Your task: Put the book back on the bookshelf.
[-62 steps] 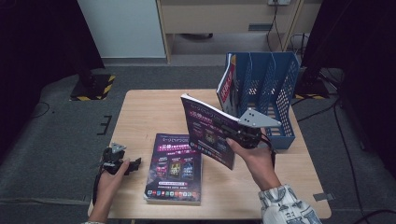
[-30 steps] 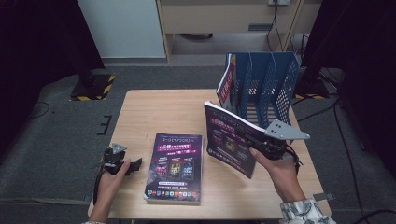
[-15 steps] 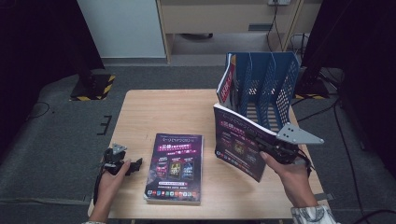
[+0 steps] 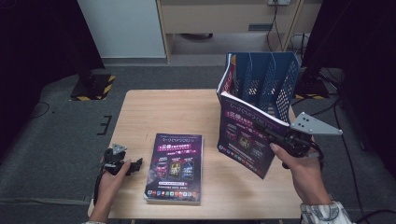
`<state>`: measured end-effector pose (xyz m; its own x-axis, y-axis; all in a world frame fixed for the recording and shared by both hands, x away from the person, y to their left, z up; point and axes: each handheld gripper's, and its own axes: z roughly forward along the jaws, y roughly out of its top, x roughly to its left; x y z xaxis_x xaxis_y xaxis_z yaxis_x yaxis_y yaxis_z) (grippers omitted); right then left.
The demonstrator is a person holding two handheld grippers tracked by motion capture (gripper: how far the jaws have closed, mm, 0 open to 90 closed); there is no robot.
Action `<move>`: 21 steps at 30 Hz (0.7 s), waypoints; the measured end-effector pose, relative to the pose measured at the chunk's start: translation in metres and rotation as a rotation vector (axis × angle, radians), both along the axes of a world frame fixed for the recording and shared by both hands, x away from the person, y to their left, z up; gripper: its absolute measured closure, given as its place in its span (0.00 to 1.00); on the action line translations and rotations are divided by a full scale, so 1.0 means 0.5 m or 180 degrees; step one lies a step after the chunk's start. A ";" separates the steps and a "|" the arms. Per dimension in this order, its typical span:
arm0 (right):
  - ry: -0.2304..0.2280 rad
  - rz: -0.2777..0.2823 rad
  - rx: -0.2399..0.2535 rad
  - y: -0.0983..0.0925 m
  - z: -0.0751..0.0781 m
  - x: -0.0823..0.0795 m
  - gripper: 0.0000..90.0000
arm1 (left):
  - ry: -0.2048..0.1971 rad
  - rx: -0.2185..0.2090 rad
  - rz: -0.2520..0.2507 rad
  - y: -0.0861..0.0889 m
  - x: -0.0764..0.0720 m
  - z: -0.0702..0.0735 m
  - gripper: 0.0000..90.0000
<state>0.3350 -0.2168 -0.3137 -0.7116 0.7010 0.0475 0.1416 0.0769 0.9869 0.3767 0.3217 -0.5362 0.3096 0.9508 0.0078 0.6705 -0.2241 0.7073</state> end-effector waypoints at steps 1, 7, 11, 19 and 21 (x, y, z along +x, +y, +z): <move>0.0000 0.0000 0.0000 0.000 0.000 0.000 0.92 | 0.0000 0.0000 0.0000 0.000 0.000 0.000 0.05; -0.0044 -0.0180 0.0003 -0.015 0.045 0.019 0.92 | 0.0000 -0.0001 0.0000 0.000 0.000 0.000 0.05; -0.0053 -0.0345 0.0005 -0.026 0.069 0.033 0.92 | 0.0002 0.0004 -0.0003 0.000 0.000 0.000 0.04; -0.0046 -0.0632 -0.0128 -0.048 0.095 0.059 0.92 | 0.0002 0.0005 -0.0003 0.000 0.000 0.000 0.05; -0.0013 -0.0724 -0.0145 -0.054 0.098 0.065 0.92 | 0.0002 0.0005 -0.0003 0.000 0.000 0.000 0.05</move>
<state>0.3674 -0.2439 -0.2645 -0.5352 0.8447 0.0096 0.1563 0.0879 0.9838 0.3766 0.3218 -0.5361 0.3105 0.9505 0.0091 0.6707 -0.2259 0.7065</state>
